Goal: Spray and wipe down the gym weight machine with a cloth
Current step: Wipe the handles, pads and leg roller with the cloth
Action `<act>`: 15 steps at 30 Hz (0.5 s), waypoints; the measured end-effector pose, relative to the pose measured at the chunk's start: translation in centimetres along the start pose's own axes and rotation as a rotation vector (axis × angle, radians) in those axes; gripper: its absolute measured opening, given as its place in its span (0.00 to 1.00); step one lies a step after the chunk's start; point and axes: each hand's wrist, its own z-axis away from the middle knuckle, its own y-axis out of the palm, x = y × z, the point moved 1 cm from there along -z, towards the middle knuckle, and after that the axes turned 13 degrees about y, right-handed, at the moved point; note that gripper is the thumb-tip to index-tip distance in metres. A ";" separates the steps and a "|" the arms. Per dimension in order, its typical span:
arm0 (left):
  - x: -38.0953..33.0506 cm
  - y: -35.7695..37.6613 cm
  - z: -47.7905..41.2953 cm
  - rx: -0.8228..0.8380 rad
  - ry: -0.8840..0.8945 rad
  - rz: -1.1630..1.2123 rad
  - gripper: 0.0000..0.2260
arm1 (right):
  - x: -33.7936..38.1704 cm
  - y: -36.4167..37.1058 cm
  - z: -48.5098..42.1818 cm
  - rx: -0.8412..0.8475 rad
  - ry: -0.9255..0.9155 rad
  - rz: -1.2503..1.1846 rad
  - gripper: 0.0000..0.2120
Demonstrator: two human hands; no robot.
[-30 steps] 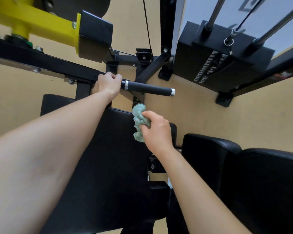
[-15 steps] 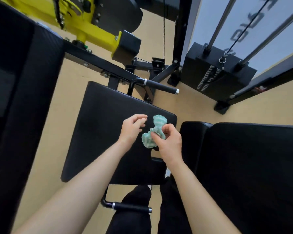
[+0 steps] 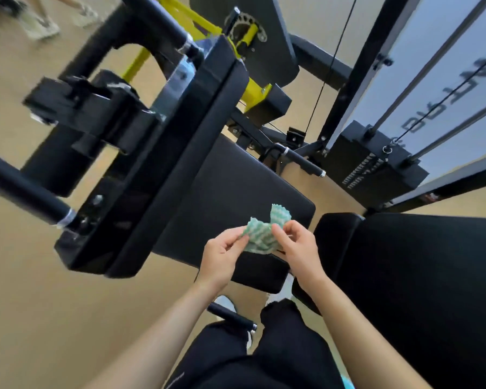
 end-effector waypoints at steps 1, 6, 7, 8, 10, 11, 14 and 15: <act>-0.2 -1.2 0.8 -0.001 0.075 -0.051 0.10 | 0.2 0.5 0.8 -0.023 -0.015 0.063 0.16; -0.8 -6.3 5.2 -0.032 0.299 -0.294 0.08 | 2.5 3.6 5.6 -0.113 -0.158 0.315 0.20; -1.1 -7.1 6.0 -0.039 0.303 -0.276 0.08 | 3.0 4.4 6.6 -0.037 -0.193 0.317 0.23; -1.4 -7.8 6.6 -0.034 0.305 -0.252 0.07 | 3.5 5.2 7.5 0.062 -0.221 0.325 0.27; -1.8 -9.2 7.9 -0.004 0.303 -0.210 0.07 | 4.1 7.1 9.3 0.259 -0.229 0.373 0.30; -2.0 -9.9 8.6 0.008 0.301 -0.182 0.07 | 4.4 8.1 10.2 0.336 -0.224 0.387 0.28; -2.4 -11.9 10.4 -0.019 0.324 -0.159 0.08 | 4.5 10.4 12.6 0.408 -0.224 0.407 0.16; -2.5 -12.5 10.9 -0.031 0.333 -0.152 0.09 | 4.5 10.9 13.1 0.386 -0.241 0.425 0.12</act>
